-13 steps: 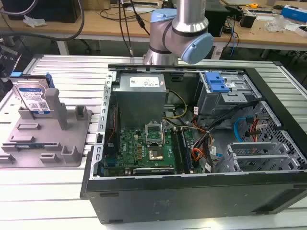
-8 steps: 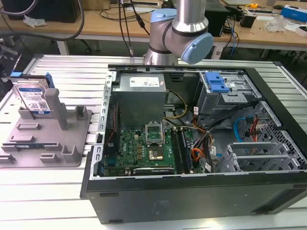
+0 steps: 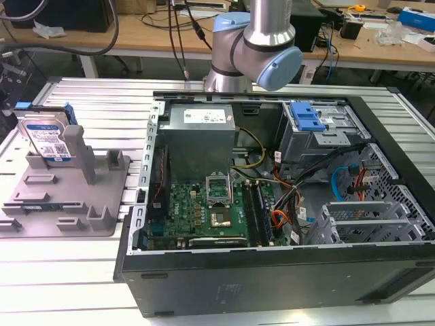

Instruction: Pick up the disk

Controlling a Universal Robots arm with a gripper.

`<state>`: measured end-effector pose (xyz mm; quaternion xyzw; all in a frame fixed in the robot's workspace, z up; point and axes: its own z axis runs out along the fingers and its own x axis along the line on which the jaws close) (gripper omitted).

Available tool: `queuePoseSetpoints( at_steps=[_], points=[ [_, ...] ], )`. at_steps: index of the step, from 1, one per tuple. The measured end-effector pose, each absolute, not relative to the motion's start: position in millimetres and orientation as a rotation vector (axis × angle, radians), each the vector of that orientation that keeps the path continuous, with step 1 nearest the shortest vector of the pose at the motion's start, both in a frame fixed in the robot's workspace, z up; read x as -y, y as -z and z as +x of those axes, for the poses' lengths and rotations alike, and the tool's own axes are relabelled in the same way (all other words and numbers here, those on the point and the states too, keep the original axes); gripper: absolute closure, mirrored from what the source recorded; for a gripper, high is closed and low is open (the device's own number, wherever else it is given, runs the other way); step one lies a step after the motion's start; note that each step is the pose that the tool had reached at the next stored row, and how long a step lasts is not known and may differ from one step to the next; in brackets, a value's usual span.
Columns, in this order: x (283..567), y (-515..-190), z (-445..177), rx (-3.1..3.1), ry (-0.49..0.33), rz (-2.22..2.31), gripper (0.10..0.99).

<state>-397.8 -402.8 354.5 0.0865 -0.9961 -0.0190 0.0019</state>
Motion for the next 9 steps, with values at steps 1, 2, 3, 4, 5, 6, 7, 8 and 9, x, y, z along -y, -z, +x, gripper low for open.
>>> queuePoseSetpoints(
  at_steps=[1,2,3,4,5,6,7,8,9],
  points=[
    [402.8,-354.2,-397.9,3.117,0.059,0.347,0.980],
    [402.8,-354.0,-397.9,3.109,0.059,0.409,0.980],
    [402.8,-353.9,-397.9,3.104,0.059,0.441,0.980],
    [402.8,-353.8,-397.9,3.100,0.059,0.469,0.980],
    [402.8,-353.7,-397.9,3.091,0.059,0.519,0.980],
    [402.8,-353.6,-397.9,3.076,0.059,0.597,0.980],
    [402.8,-353.5,-397.9,3.068,0.058,0.634,0.980],
    [402.8,-353.5,-397.8,3.062,0.058,0.662,0.980],
    [402.8,-353.5,-397.9,3.051,0.058,0.706,0.980]
  ],
)
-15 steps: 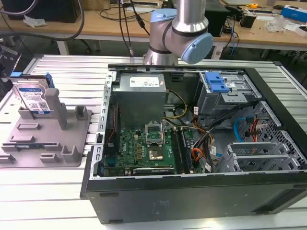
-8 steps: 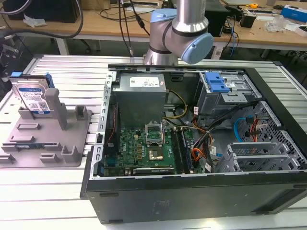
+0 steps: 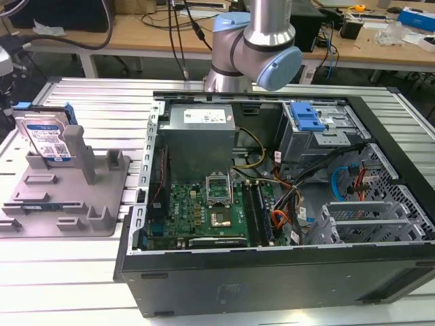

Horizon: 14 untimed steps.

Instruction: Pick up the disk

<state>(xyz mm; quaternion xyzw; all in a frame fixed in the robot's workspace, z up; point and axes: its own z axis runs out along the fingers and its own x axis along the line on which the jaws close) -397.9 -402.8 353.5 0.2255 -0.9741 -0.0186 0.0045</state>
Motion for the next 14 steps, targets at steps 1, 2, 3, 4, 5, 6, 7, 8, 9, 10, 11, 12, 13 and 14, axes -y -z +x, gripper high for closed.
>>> queuePoseSetpoints(
  at_steps=[1,2,3,4,5,6,7,8,9,10,11,12,13,14],
  points=[
    [402.8,-353.4,-397.9,3.034,0.058,0.775,0.980],
    [402.8,-353.3,-397.9,3.017,0.057,0.834,0.973],
    [402.8,-353.3,-397.9,3.004,0.057,0.878,0.914],
    [402.8,-353.2,-397.9,2.987,0.057,0.931,0.788],
    [402.8,-353.2,-397.8,2.972,0.057,0.979,0.729],
    [402.8,-353.2,-397.8,2.962,0.056,1.006,0.729],
    [402.8,-353.2,-397.8,2.952,0.056,1.034,0.671],
    [402.8,-353.1,-397.8,2.941,0.056,1.064,0.604],
    [402.8,-353.1,-397.8,2.930,0.056,1.093,0.604],
    [402.8,-353.1,-397.8,2.914,0.055,1.133,0.604],
    [402.8,-353.1,-397.8,2.903,0.055,1.160,0.604],
    [402.8,-353.1,-397.8,2.893,0.055,1.186,0.604],
    [402.8,-353.1,-397.8,2.882,0.054,1.211,0.604],
    [402.8,-353.1,-397.8,2.872,0.054,1.235,0.604]
  ],
)
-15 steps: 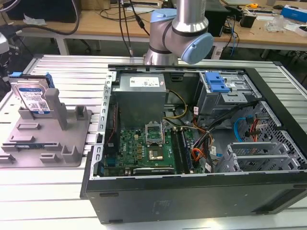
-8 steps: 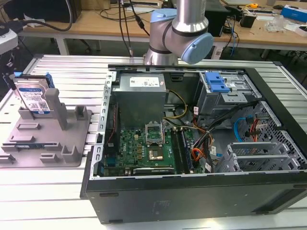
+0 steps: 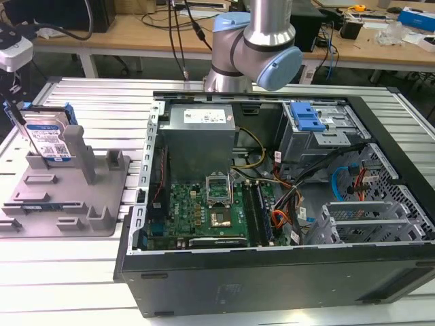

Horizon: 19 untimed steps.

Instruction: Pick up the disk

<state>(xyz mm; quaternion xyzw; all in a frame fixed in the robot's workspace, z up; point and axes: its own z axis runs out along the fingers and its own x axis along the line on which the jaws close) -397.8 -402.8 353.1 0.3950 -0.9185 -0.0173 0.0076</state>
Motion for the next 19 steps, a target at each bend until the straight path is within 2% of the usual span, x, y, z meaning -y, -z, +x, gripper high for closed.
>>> queuePoseSetpoints(
  at_steps=[3,4,19],
  points=[
    [402.8,-353.0,-397.9,2.838,0.053,1.310,0.592],
    [402.8,-353.1,-397.9,2.826,0.053,1.333,0.529],
    [402.8,-352.8,-397.8,2.524,0.046,1.832,0.529]
  ],
)
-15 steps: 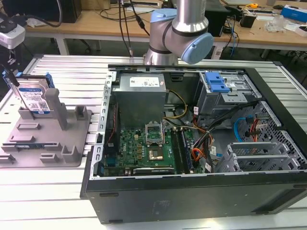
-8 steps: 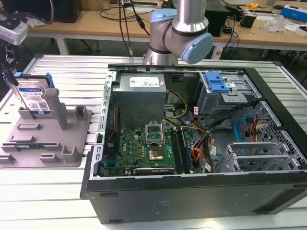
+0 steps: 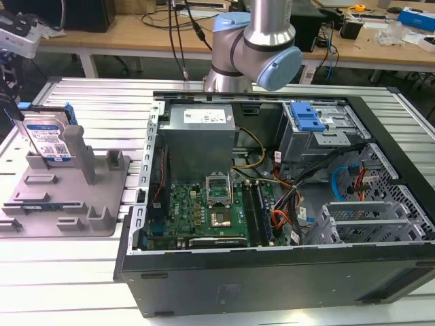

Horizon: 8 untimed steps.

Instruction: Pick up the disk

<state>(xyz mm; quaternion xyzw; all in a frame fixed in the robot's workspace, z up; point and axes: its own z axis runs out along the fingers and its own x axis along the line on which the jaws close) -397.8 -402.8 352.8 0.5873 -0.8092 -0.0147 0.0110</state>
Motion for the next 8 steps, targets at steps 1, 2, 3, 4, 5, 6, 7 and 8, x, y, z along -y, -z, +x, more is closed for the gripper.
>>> queuePoseSetpoints(
  at_steps=[1,2,3,4,5,6,7,8],
  points=[
    [402.8,-352.7,-397.8,2.511,0.046,1.850,0.529],
    [402.8,-352.7,-397.7,2.482,0.045,1.889,0.529],
    [402.7,-352.6,-397.4,2.456,0.044,1.922,0.529],
    [402.7,-352.6,-397.3,2.440,0.044,1.941,0.529],
    [402.7,-352.6,-397.1,2.422,0.044,1.964,0.529],
    [402.8,-352.5,-396.9,2.406,0.043,1.983,0.529],
    [402.8,-352.5,-396.8,2.390,0.043,2.002,0.529],
    [402.8,-352.4,-396.6,2.367,0.043,2.028,0.529]
  ],
)
